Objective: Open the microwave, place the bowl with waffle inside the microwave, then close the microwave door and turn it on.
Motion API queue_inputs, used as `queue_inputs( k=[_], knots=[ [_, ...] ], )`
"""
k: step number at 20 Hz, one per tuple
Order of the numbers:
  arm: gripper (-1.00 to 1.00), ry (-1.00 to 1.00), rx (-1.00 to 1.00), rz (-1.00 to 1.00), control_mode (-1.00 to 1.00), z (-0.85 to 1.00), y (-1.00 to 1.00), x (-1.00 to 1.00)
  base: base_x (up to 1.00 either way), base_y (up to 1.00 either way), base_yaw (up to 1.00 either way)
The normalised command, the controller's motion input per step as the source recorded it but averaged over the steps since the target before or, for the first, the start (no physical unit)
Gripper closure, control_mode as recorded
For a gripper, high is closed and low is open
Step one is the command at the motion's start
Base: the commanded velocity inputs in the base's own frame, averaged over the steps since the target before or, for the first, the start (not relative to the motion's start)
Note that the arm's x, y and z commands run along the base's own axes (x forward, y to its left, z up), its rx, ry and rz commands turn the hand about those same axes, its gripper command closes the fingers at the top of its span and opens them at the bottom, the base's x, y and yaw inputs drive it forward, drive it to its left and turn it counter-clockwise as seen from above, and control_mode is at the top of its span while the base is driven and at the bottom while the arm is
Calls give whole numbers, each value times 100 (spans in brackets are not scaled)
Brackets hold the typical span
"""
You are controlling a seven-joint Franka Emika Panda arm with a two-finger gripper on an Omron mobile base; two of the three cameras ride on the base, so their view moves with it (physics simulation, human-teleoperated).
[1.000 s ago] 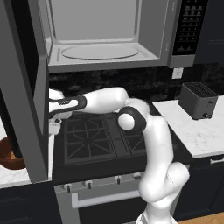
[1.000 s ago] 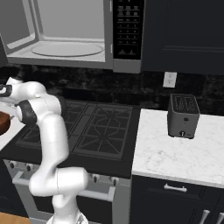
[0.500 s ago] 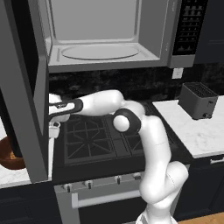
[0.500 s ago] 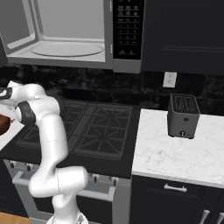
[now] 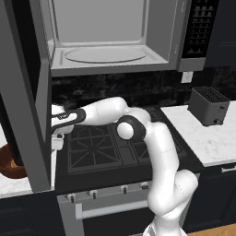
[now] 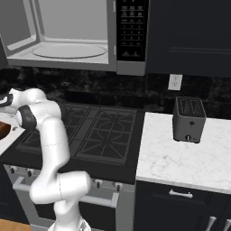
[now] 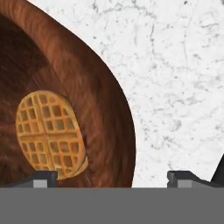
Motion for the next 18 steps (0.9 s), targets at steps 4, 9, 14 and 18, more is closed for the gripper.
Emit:
queue_inputs(
  k=[4, 9, 14, 18],
  knots=[
    [100, 0, 0, 0, -100, -1, 0, 0, 0, 0, 0],
    [100, 0, 0, 0, -100, 0, 0, 0, 0, 0, 0],
    [100, -3, 0, -12, -100, 0, 0, -12, 0, 0, 0],
    [100, -4, 1, -22, -100, 10, -16, -41, 0, 0, 0]
  ],
)
